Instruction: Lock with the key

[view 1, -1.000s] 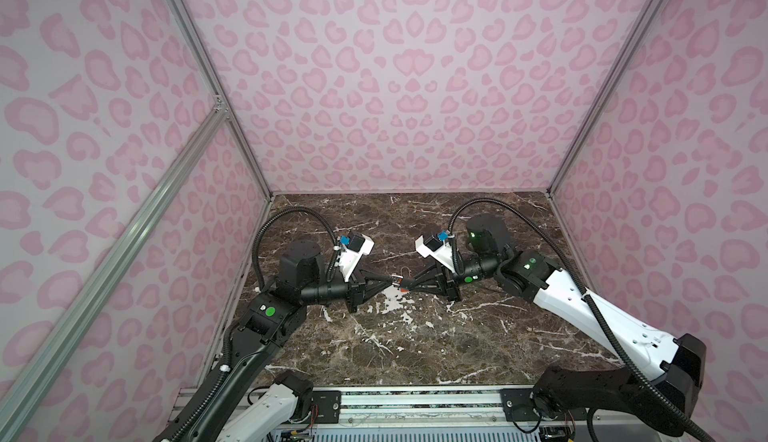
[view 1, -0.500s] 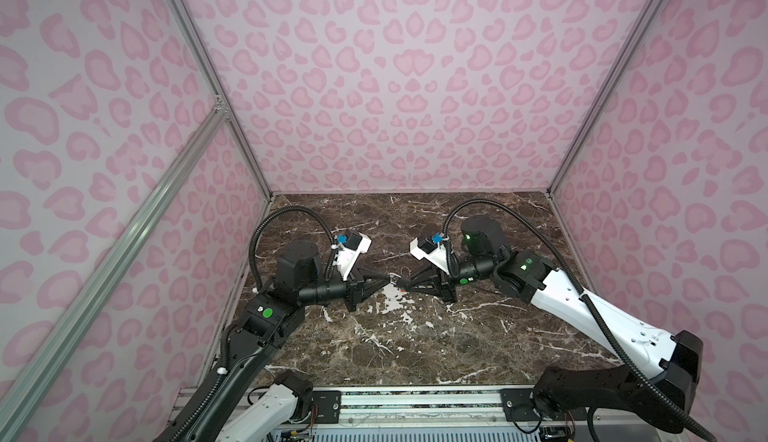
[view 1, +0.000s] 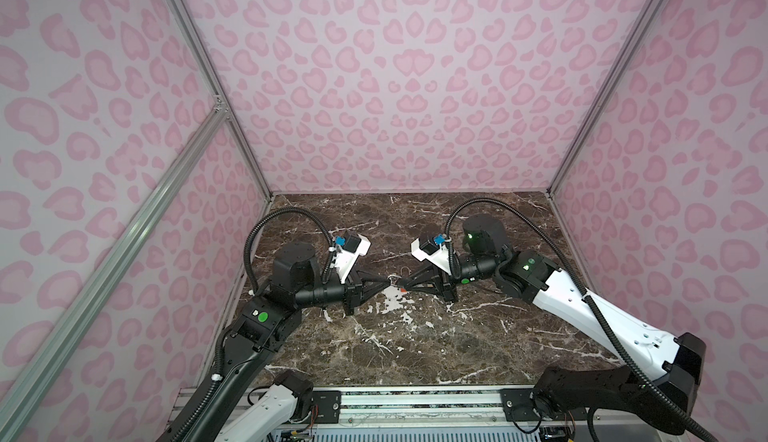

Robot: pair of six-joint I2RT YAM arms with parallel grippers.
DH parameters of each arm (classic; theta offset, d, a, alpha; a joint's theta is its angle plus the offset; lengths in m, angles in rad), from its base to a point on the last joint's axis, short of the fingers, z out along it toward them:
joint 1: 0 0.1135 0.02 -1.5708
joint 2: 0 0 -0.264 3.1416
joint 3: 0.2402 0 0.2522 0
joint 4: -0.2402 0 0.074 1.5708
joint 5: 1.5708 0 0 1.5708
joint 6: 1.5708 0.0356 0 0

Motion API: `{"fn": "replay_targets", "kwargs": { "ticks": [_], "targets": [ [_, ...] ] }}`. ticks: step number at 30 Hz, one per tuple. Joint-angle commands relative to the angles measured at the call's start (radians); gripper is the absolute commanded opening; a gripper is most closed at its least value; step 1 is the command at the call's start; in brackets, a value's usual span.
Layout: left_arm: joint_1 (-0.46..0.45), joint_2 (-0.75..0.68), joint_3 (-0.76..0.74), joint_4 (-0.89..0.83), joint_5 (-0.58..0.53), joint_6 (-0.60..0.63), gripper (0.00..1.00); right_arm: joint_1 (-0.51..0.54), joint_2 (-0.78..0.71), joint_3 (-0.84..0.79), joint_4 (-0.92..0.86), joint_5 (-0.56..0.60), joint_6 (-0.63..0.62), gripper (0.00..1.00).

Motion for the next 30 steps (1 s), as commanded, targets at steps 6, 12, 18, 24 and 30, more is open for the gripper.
{"fn": "replay_targets", "kwargs": {
  "ticks": [6, 12, 18, 24, 30],
  "targets": [
    [-0.003, -0.026, 0.002, -0.058, -0.004, 0.045, 0.03, 0.006, 0.017, 0.021, 0.096, -0.153, 0.044, 0.0],
    [-0.003, -0.037, 0.011, -0.068, -0.037, 0.083, 0.04, 0.006, 0.022, 0.028, 0.057, -0.198, 0.034, 0.0],
    [-0.003, -0.028, -0.02, 0.0, -0.042, 0.032, 0.03, 0.008, 0.018, 0.017, 0.097, -0.171, 0.048, 0.0],
    [-0.007, -0.033, -0.051, 0.06, -0.02, -0.02, 0.03, 0.011, 0.039, 0.029, 0.124, -0.147, 0.054, 0.0],
    [-0.034, -0.028, -0.077, 0.063, -0.006, -0.029, 0.03, 0.014, 0.062, 0.061, 0.121, -0.138, 0.042, 0.0]
  ]
}}
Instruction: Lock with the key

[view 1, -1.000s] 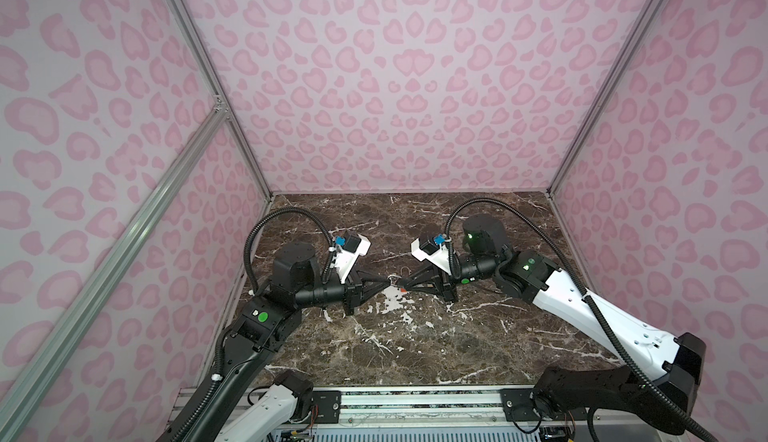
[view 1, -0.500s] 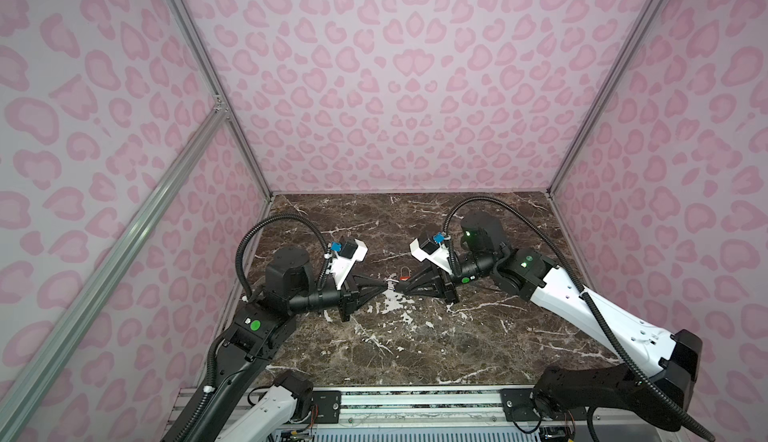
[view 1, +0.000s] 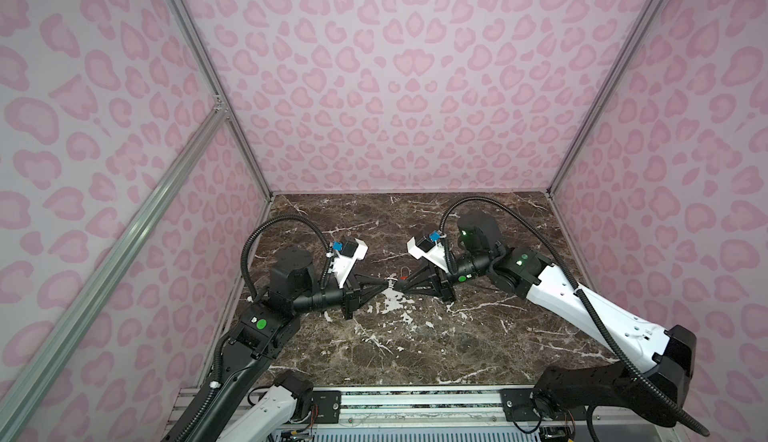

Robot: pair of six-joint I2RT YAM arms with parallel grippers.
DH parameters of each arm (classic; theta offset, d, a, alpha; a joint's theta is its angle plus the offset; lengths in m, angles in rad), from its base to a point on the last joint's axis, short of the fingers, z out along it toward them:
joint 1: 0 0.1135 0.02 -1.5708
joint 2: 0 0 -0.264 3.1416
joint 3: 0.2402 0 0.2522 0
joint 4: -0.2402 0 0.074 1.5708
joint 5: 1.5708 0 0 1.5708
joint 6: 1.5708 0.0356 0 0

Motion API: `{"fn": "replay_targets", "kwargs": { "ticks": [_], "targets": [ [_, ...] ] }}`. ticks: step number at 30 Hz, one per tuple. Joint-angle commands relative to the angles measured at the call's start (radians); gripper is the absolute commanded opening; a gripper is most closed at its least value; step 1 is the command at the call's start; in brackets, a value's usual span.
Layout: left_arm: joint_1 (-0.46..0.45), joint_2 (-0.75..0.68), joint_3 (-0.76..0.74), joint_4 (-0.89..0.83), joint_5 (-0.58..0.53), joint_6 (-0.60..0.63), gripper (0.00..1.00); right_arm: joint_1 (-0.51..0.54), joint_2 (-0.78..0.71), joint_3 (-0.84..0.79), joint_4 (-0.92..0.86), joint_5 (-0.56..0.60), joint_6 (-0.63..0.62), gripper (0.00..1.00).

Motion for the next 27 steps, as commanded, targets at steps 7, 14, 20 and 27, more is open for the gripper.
{"fn": "replay_targets", "kwargs": {
  "ticks": [7, 14, 20, 27],
  "targets": [
    [-0.045, 0.02, -0.017, 0.01, 0.046, -0.01, 0.03, 0.009, 0.025, 0.064, 0.068, -0.046, -0.06, 0.0],
    [-0.045, 0.019, 0.002, -0.009, -0.04, -0.007, 0.06, -0.009, 0.01, 0.037, 0.047, -0.022, -0.073, 0.0],
    [-0.045, 0.002, 0.014, 0.044, -0.055, -0.015, 0.34, -0.049, -0.031, -0.028, 0.083, -0.009, -0.06, 0.0],
    [-0.045, 0.006, 0.02, 0.104, -0.041, -0.035, 0.34, -0.049, -0.048, -0.061, 0.114, -0.011, -0.041, 0.0]
  ]
}}
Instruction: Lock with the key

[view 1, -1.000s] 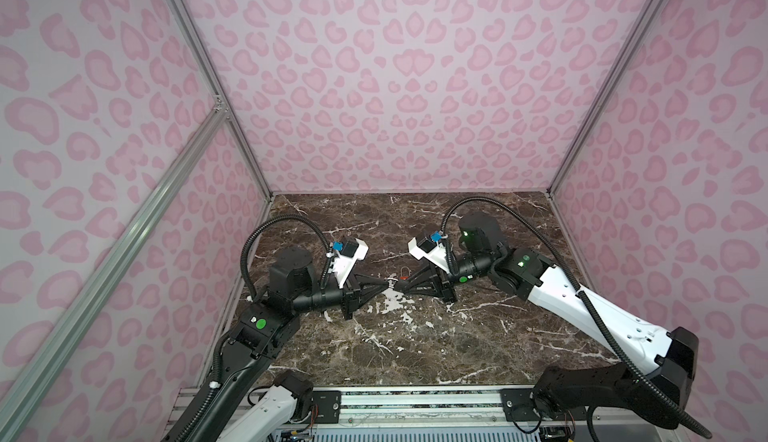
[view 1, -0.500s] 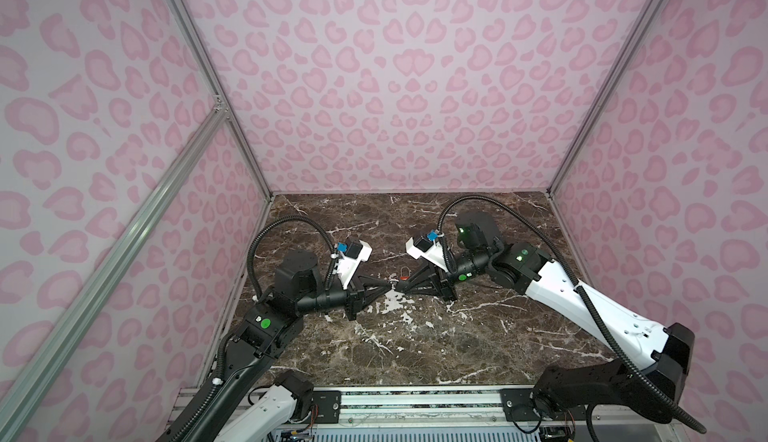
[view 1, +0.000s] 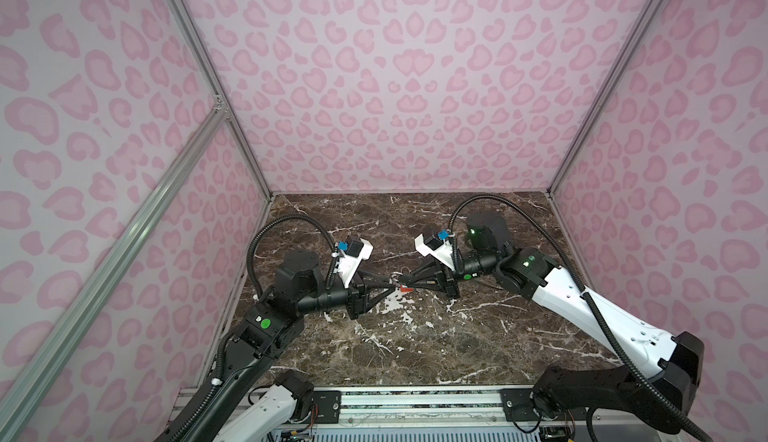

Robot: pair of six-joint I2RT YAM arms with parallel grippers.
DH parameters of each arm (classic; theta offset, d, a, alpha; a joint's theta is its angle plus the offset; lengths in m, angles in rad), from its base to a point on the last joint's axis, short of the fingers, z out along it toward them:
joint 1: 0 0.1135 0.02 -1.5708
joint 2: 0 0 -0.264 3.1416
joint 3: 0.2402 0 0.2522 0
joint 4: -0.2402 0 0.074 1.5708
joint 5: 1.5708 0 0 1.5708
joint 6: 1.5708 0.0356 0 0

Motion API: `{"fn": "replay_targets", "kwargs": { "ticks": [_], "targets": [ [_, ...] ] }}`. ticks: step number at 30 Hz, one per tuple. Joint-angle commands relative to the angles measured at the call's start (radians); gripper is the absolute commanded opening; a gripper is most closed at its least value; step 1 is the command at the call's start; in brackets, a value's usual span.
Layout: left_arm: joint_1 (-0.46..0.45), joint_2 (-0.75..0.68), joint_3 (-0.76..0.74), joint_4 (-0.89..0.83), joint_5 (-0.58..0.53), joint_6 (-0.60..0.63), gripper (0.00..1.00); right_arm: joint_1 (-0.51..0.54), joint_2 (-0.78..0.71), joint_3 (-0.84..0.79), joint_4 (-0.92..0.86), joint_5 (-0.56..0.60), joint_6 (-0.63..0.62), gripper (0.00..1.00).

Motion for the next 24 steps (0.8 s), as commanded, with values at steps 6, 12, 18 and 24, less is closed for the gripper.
{"fn": "replay_targets", "kwargs": {
  "ticks": [6, 12, 18, 24],
  "targets": [
    [0.0, -0.001, -0.007, 0.144, 0.038, -0.025, 0.27, 0.002, -0.008, -0.006, 0.054, -0.033, 0.024, 0.0],
    [0.0, 0.028, -0.002, 0.167, 0.062, -0.022, 0.27, 0.002, -0.012, -0.012, 0.052, -0.03, 0.021, 0.0],
    [0.0, 0.05, 0.005, 0.176, 0.079, -0.016, 0.16, 0.001, -0.007, -0.011, 0.053, -0.056, 0.029, 0.0],
    [0.0, 0.052, -0.008, 0.201, 0.1, -0.021, 0.05, -0.01, 0.004, 0.0, 0.04, -0.066, 0.026, 0.0]
  ]
}}
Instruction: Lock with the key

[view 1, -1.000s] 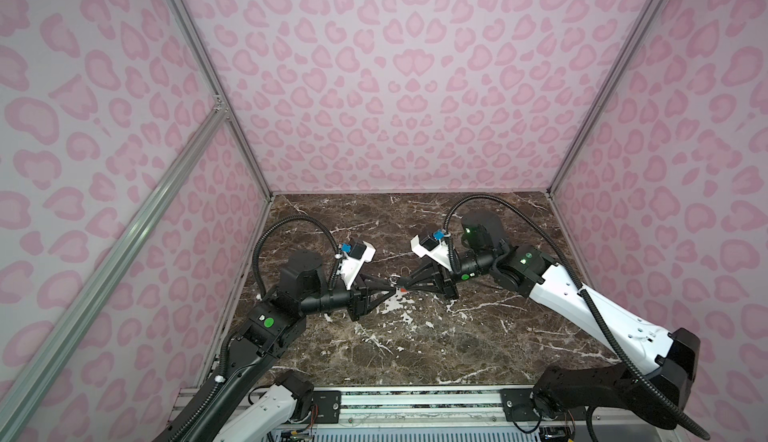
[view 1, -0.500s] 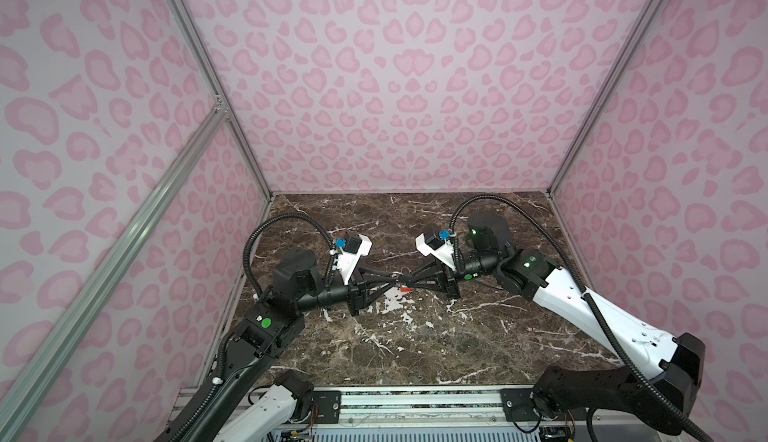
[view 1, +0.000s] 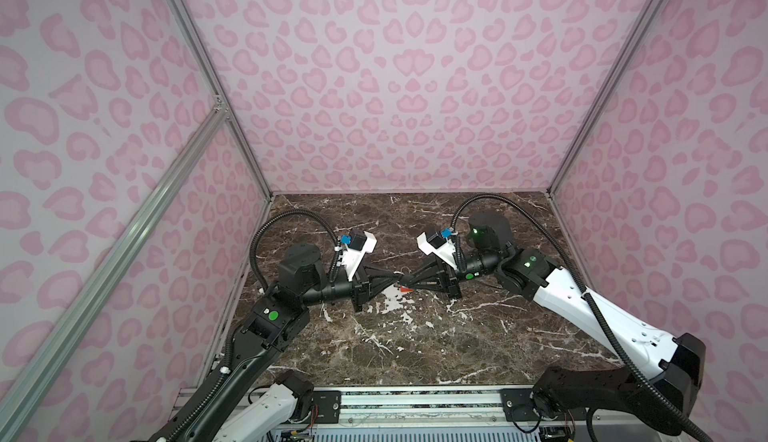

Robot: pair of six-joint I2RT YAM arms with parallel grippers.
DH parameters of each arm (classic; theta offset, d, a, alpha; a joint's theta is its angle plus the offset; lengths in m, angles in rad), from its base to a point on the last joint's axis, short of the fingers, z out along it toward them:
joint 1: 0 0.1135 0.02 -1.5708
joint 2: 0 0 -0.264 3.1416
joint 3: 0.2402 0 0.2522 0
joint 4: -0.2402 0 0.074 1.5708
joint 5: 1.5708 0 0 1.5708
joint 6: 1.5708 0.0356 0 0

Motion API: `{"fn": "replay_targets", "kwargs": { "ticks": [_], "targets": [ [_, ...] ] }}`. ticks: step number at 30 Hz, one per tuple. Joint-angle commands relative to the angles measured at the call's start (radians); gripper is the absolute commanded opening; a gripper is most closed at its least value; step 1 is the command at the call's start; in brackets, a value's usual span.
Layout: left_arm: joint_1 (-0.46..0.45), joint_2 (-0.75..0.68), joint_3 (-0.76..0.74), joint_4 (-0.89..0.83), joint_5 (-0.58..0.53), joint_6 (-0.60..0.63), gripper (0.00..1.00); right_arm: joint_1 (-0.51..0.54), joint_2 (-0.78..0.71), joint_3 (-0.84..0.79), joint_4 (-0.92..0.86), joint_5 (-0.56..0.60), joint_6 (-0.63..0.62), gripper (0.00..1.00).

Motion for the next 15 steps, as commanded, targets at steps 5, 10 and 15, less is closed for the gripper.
{"fn": "replay_targets", "kwargs": {
  "ticks": [5, 10, 15],
  "targets": [
    [-0.001, -0.007, -0.013, 0.073, 0.036, -0.037, 0.04, -0.022, -0.03, -0.045, 0.11, 0.003, 0.014, 0.2],
    [-0.001, -0.025, -0.033, 0.096, 0.005, -0.043, 0.04, -0.045, -0.062, -0.081, 0.131, 0.004, 0.033, 0.29],
    [-0.001, -0.028, -0.04, 0.124, 0.001, -0.06, 0.04, -0.059, -0.09, -0.104, 0.094, 0.018, 0.009, 0.29]
  ]
}}
